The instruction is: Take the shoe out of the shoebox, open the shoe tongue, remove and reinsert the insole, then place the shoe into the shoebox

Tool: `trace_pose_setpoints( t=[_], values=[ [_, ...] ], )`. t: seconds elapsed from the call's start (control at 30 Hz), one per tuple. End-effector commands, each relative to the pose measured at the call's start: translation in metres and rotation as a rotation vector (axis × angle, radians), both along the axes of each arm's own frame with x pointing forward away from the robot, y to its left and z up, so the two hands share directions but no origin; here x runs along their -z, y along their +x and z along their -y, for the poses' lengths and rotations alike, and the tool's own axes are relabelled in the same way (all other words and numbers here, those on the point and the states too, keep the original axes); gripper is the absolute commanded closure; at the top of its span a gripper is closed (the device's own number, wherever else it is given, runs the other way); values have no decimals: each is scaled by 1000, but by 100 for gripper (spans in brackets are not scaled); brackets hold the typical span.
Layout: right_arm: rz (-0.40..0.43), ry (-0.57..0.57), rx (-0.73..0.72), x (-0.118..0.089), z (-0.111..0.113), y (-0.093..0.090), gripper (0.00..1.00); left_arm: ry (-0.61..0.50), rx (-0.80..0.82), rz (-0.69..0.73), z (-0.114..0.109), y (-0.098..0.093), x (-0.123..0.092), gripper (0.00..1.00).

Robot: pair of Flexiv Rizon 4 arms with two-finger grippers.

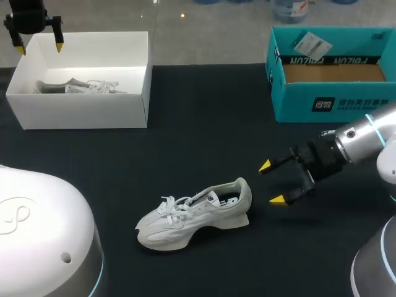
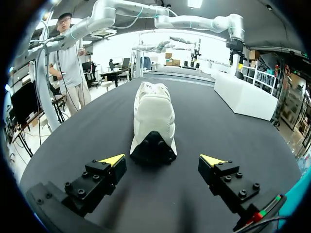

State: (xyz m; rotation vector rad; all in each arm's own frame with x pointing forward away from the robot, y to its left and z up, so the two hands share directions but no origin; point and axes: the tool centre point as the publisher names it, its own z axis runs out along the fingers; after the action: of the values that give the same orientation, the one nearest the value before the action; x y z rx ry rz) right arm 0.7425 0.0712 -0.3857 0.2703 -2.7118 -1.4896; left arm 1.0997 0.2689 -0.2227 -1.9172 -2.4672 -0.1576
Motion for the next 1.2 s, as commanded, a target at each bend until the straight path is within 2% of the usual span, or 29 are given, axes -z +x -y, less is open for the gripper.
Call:
trace_pose_setpoints(
  t=[0.03, 0.37, 0.83, 1.2],
  values=[
    [-9, 15, -3, 22, -28, 6, 0, 1, 1, 0, 0, 0, 0, 0],
    [-23, 54, -38, 29, -49, -1, 0, 1, 1, 0, 0, 0, 0, 0],
    [-61, 64, -122, 26, -76, -19, 0, 1, 1, 0, 0, 0, 0, 0],
    [-86, 69, -135, 40, -93, -27, 0, 1, 1, 0, 0, 0, 0, 0]
  ],
)
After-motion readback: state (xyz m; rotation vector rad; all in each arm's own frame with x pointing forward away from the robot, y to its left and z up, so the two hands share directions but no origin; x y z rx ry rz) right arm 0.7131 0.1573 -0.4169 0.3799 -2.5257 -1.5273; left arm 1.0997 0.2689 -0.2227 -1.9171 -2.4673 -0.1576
